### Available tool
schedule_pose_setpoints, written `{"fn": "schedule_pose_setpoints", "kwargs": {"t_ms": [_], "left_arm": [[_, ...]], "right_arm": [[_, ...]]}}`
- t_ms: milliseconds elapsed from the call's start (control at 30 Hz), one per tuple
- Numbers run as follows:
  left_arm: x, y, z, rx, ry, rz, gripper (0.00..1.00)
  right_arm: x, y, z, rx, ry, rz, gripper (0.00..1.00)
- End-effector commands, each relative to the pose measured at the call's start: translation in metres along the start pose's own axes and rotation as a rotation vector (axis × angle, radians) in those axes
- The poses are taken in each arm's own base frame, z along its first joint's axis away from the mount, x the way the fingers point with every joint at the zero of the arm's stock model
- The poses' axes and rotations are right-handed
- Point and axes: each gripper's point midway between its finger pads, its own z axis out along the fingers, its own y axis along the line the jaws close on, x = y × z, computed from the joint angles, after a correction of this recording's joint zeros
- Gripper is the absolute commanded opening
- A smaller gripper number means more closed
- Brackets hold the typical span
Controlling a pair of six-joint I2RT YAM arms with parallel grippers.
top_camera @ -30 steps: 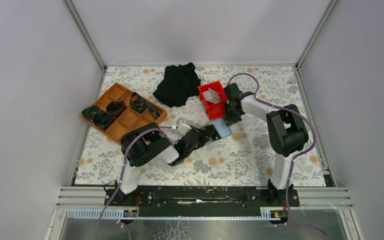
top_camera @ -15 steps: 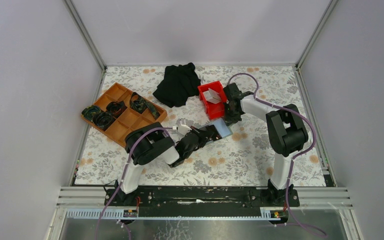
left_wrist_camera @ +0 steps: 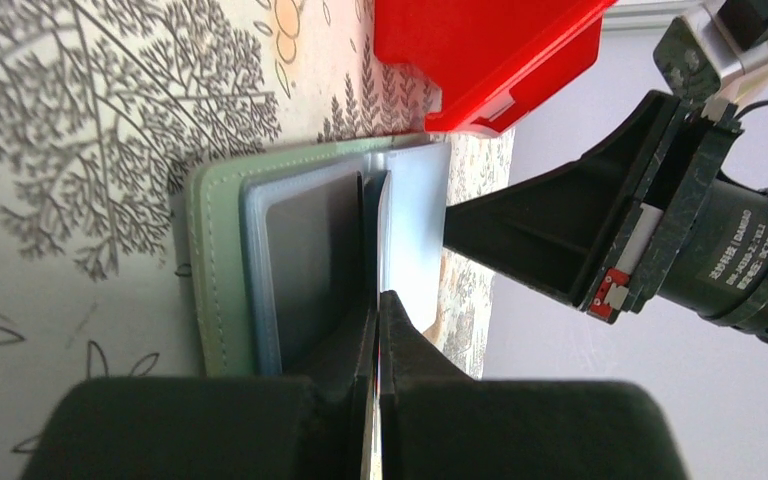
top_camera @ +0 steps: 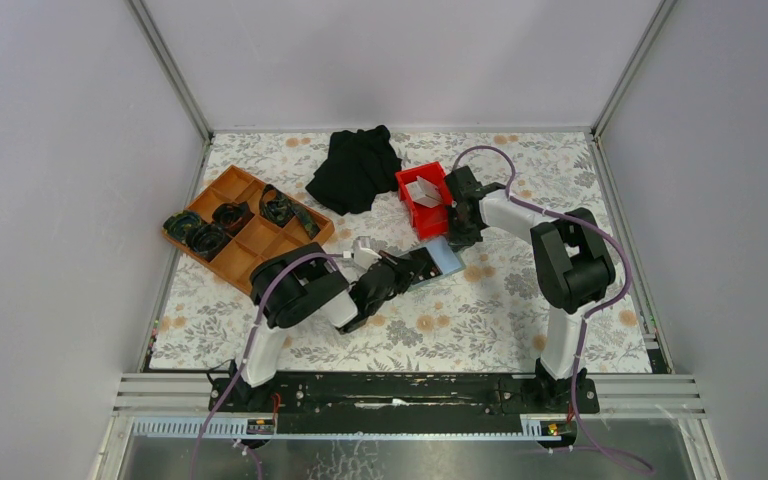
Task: Put the credit cards into the card holder
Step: Insert the credit card into the card holder.
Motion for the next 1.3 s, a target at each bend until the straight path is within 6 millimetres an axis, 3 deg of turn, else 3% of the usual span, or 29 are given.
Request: {"fn": "schedule_pose_setpoints", "kwargs": {"t_ms": [0, 167, 467, 1000, 1267], "left_arm": [[-0.013, 0.008, 0.002, -0.015, -0.027, 0.018, 0.00], [-0.016, 0.009, 0.005, -0.019, -0.025, 0.016, 0.00], [0.004, 0.004, 0.015, -0.004, 0.063, 0.068, 0.00], [0.022, 0.021, -0.010, -0.037, 0.133, 0.086, 0.00], [0.028, 0.013, -0.001, -0.024, 0.147, 0.105, 0.00]], "right_arm": [[0.036, -0.003, 0.027, 0.041, 0.118, -0.034, 0.00], [0.035, -0.003, 0.028, 0.042, 0.119, -0.034, 0.00], [0.034, -0.002, 0.032, 0.044, 0.124, -0.032, 0.00], [0.032, -0.001, 0.035, 0.046, 0.125, -0.033, 0.00], [0.035, -0.002, 0.035, 0.045, 0.127, -0.029, 0.00]]}}
